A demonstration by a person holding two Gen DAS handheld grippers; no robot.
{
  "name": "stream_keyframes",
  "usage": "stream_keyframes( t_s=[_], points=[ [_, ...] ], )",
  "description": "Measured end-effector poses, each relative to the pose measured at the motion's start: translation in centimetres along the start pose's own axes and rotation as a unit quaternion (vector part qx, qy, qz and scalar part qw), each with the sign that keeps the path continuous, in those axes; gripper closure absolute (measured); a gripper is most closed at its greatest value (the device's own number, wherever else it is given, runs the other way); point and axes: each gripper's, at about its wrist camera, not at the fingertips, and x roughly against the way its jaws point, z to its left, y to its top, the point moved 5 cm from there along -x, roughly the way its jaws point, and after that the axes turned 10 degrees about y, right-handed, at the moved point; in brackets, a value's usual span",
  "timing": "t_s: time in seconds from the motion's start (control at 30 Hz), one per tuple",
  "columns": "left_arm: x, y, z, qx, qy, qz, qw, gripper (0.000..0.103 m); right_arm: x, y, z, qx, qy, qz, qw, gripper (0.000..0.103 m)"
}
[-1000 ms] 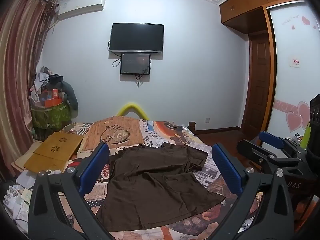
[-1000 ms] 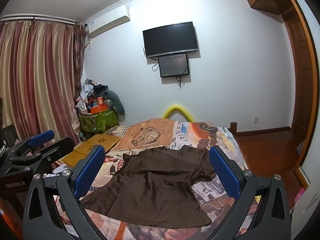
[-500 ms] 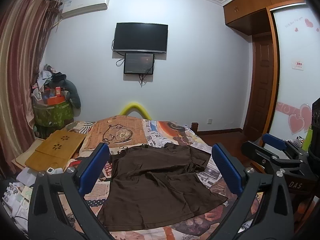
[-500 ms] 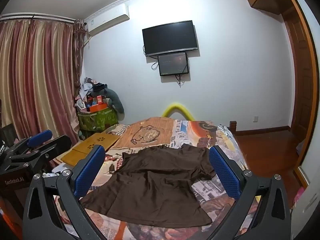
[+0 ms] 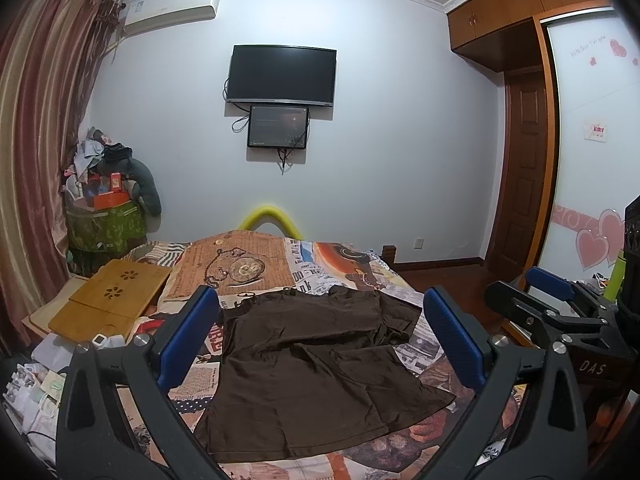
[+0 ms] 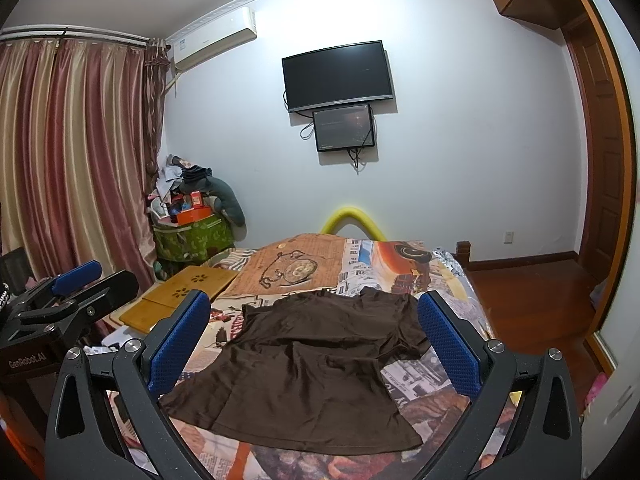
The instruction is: Fold small clothes
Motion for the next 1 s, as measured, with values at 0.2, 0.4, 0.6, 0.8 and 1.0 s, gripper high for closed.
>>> stream_keyframes(
  t_s=[0.2, 0.4, 0.6, 0.8, 1.0],
  points=[
    [0.00, 0.06, 0.05, 0.001, -0.001, 0.000, 1.0000, 0.000, 0.01, 0.03, 0.11, 0.000, -0.001, 0.000, 1.000, 0.000],
    [-0.12, 0.02, 0.13, 0.002, -0.002, 0.001, 1.0000, 0.000, 0.04, 0.04, 0.12, -0.001, -0.002, 0.001, 1.000, 0.000],
    [-0.49, 0.00, 0.37, 0.007, -0.002, 0.005, 1.0000, 0.000, 0.05, -0.02, 0.07, -0.001, -0.001, 0.001, 1.000, 0.000],
    [-0.78, -0.06, 0.57, 0.010, -0.003, 0.007, 0.9999, 0.000, -0.05, -0.06, 0.00, -0.001, -0.001, 0.002, 1.000, 0.000],
    [-0.87, -0.08, 0.68, 0.009, -0.002, 0.007, 0.9999, 0.000, -0.02, -0.10, -0.05, -0.001, -0.002, 0.003, 1.000, 0.000]
  ],
)
